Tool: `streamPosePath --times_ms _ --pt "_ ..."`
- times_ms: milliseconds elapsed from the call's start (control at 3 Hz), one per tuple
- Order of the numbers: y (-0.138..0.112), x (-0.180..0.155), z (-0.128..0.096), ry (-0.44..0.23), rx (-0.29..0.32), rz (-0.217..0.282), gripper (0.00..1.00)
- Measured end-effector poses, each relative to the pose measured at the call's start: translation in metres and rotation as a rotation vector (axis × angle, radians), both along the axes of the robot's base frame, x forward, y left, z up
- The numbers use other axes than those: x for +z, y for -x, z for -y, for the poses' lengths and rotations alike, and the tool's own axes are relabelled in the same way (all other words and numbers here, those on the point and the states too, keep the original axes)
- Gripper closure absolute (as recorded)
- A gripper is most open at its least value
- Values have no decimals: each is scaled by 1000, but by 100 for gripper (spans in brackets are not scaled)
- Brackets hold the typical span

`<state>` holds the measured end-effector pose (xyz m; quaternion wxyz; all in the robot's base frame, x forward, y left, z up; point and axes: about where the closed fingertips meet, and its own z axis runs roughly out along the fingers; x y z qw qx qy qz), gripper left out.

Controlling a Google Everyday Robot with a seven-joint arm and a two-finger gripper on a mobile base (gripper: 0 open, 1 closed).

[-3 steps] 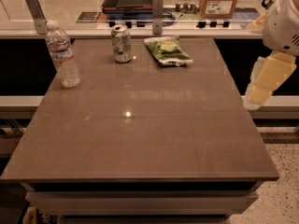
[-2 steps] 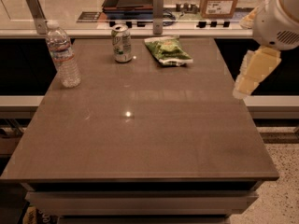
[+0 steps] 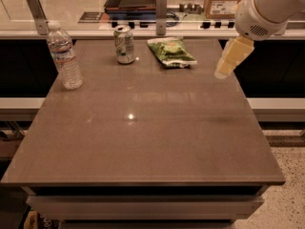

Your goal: Move green jalapeno chip bag near water bottle

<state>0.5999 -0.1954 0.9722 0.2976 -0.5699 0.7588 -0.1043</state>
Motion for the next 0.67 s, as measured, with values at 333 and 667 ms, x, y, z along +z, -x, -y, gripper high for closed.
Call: streamPosePath --times_ms 333,667 --pt "-42 -13 -7 -54 -30 18 0" --pt "-82 -35 -17 -114 -45 1 0"
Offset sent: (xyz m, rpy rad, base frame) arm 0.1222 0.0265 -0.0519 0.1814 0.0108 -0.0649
